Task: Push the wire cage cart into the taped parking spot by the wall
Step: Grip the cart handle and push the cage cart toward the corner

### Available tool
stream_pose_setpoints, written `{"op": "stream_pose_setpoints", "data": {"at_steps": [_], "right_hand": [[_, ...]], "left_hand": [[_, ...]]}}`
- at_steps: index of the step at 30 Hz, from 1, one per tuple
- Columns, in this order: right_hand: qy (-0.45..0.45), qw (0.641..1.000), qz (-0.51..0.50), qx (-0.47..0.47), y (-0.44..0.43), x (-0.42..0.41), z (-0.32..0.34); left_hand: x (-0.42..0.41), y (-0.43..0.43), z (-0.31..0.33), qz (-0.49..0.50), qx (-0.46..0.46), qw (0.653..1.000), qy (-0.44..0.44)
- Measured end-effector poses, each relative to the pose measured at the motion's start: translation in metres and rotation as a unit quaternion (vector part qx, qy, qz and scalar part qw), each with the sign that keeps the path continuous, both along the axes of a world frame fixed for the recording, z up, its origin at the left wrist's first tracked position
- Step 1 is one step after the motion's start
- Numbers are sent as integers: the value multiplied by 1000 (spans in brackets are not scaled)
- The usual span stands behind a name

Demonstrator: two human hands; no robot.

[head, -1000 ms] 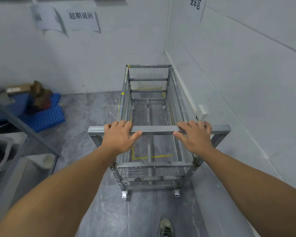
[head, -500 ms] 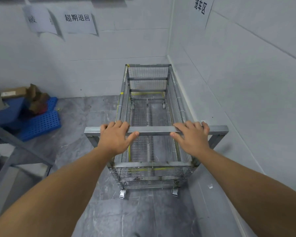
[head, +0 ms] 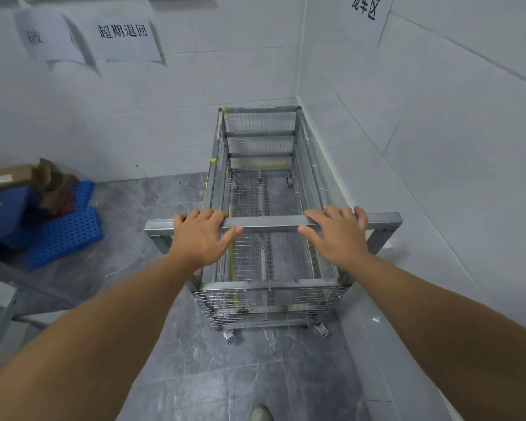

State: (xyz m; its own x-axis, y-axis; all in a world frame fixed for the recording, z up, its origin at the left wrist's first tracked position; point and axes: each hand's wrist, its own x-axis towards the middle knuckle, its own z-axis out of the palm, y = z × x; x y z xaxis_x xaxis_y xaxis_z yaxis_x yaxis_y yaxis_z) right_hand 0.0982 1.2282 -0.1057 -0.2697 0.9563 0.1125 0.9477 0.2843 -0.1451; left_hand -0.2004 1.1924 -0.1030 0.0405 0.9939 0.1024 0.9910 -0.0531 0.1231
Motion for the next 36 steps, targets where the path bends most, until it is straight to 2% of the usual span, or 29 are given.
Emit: {"op": "stream_pose_setpoints", "data": {"at_steps": [13, 36], "right_hand": [[-1, 1000, -9, -10, 43, -29, 1], [3, 1000, 19, -10, 114, 4, 3]], "left_hand": [[-28, 47, 1, -8, -25, 1000, 13], [4, 107, 0, 1, -12, 1000, -9]]}}
